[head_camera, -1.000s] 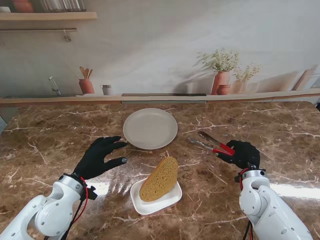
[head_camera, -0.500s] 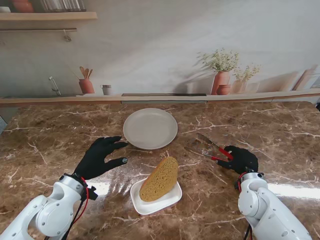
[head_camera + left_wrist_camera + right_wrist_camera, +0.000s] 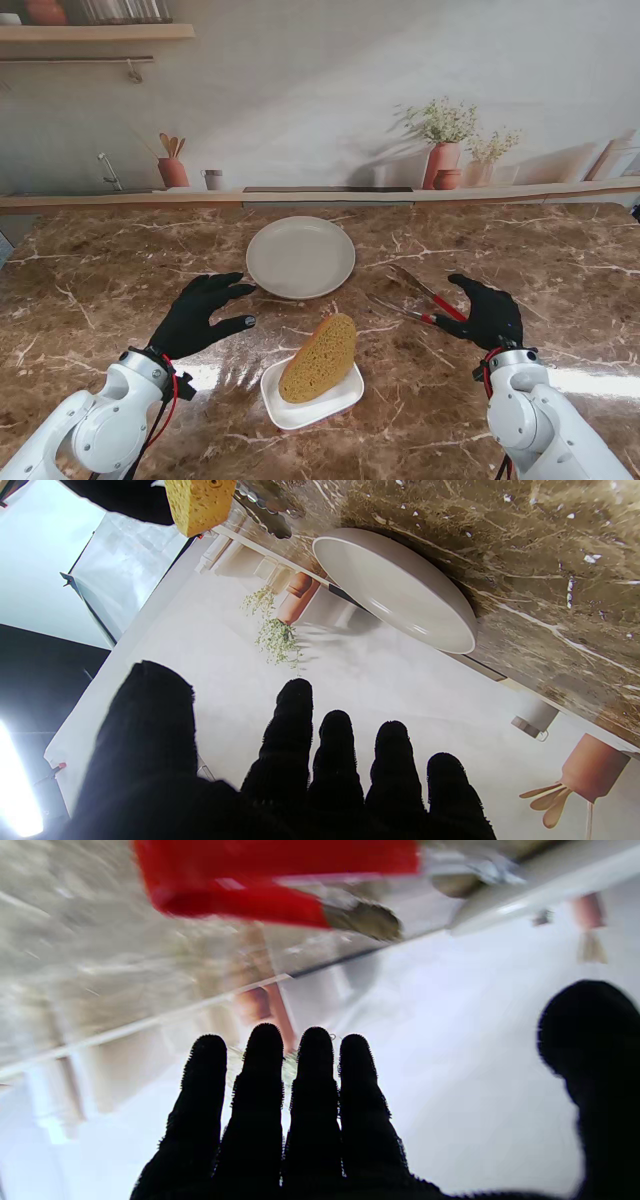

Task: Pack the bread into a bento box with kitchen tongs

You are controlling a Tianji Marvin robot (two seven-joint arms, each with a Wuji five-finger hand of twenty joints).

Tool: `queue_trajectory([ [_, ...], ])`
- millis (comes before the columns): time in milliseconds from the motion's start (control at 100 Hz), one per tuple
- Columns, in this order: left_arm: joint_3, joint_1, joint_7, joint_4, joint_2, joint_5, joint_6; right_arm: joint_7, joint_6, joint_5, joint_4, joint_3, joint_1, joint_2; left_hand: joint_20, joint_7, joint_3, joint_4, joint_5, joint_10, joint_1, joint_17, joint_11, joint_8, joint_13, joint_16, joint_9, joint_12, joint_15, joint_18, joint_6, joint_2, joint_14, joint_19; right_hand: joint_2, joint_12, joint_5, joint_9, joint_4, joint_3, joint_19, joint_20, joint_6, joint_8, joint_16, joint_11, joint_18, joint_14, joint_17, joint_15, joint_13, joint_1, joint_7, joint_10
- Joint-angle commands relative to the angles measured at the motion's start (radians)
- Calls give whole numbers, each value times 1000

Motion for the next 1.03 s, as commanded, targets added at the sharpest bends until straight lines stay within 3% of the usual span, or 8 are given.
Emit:
queue_trajectory([
  [0,5,0,2,6,0,-2,-5,16,-27,-3,-55,6,-23,7,19,2,-39,28,-3,-18,-4,-6,-16,3,-29,-12,-22,-6,-25,-3,-8,4,-41,-5,24,-43,-9,-3,22,16,-57,-66,-4,-20,-56,-38,-69,-42,7,-43,-20,-46,-34,5],
  [140,8,-8,-3,11,0,-13,-18,40,-119,0,-160,34,-70,8,22,-1,-39,28,2,-29,-8,11,-10,-3,-14,-11,-15,-3,-23,-56,11,4,-66,29,43,-100,14,11,27,21,-68,-143,3,-53,-108,-67,-102,-60,25,-69,-15,-64,-43,18],
  [380,6,-13,-6,2,-1,-29,-32,64,-236,42,-277,25,-120,4,-1,-6,-36,32,-6,-34,-32,4,-12,-14,-9,-11,-18,-3,-23,-26,11,8,-54,111,63,-123,16,13,29,22,-43,-171,3,-70,-123,-70,-93,-50,46,-66,-3,-83,-45,28],
  [640,7,-10,13,-5,-5,-34,-43,69,-323,75,-320,-1,-146,1,-13,-10,-38,33,-13,-29,-46,3,-14,-17,-7,-11,-19,-4,-22,-18,13,11,-49,130,70,-120,37,40,29,23,-1,-176,-1,-72,-119,-59,-70,-34,68,-52,32,-90,-31,29],
  [1020,14,-4,11,-15,-5,-36,-39,60,-311,85,-315,-18,-154,-2,-28,-10,-35,34,-12,-27,-46,-1,-15,-17,-9,-11,-21,-5,-23,-19,13,11,-50,134,75,-115,40,41,27,16,7,-193,-11,-77,-118,-67,-71,-40,56,-61,25,-81,-24,23],
])
